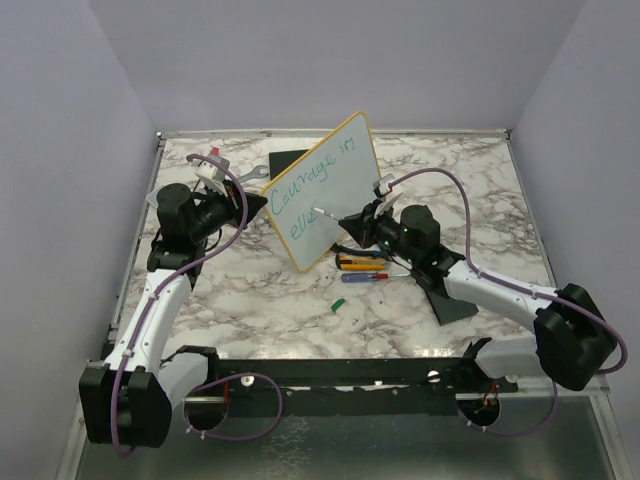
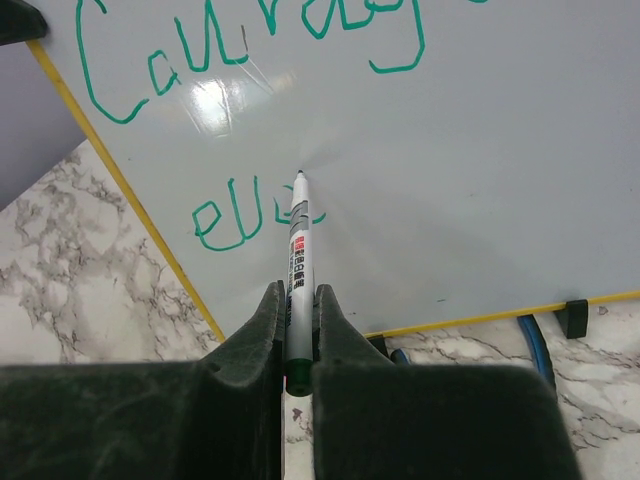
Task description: Write a sentence on the whiteboard
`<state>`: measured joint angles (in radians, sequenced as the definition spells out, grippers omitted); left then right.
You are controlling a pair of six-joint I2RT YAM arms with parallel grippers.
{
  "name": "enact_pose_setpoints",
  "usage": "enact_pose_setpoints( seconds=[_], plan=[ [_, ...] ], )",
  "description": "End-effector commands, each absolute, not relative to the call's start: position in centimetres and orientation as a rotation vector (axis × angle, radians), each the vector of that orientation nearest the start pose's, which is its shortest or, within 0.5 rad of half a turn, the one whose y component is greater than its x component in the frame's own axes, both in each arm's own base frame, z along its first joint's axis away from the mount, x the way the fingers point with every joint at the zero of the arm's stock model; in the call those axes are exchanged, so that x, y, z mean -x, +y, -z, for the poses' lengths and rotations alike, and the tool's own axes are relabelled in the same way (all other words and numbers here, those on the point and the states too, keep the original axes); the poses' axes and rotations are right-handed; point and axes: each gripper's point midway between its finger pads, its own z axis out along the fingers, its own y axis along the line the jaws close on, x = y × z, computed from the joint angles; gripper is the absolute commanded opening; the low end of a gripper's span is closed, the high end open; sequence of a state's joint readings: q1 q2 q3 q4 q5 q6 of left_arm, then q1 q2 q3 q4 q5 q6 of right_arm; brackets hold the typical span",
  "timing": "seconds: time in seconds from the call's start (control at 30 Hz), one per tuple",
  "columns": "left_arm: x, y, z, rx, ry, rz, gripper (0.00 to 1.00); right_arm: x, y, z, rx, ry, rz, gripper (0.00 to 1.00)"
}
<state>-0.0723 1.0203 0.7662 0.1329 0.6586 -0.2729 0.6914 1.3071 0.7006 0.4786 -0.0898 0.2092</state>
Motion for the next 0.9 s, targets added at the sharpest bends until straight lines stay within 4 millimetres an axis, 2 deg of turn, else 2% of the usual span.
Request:
enact_pose_setpoints(
  seconds=[0.0, 0.4, 0.87],
  plan=[
    [-32.2, -14.1, -27.4, -0.357, 1.678, 0.809, 0.00, -31.9, 30.0, -21.9, 0.506, 1.642, -0.763, 0.01],
    [-32.2, -14.1, -27.4, -0.356, 1.678, 0.808, 0.00, -32.9, 28.6, -21.2, 0.430, 1.677, -0.682, 0.00],
    [-32.1, -14.2, -27.5, -0.360, 1.675, 0.809, 0.00, -32.2, 27.9, -18.0, 0.416, 1.756, -0.671, 0.01]
  ],
)
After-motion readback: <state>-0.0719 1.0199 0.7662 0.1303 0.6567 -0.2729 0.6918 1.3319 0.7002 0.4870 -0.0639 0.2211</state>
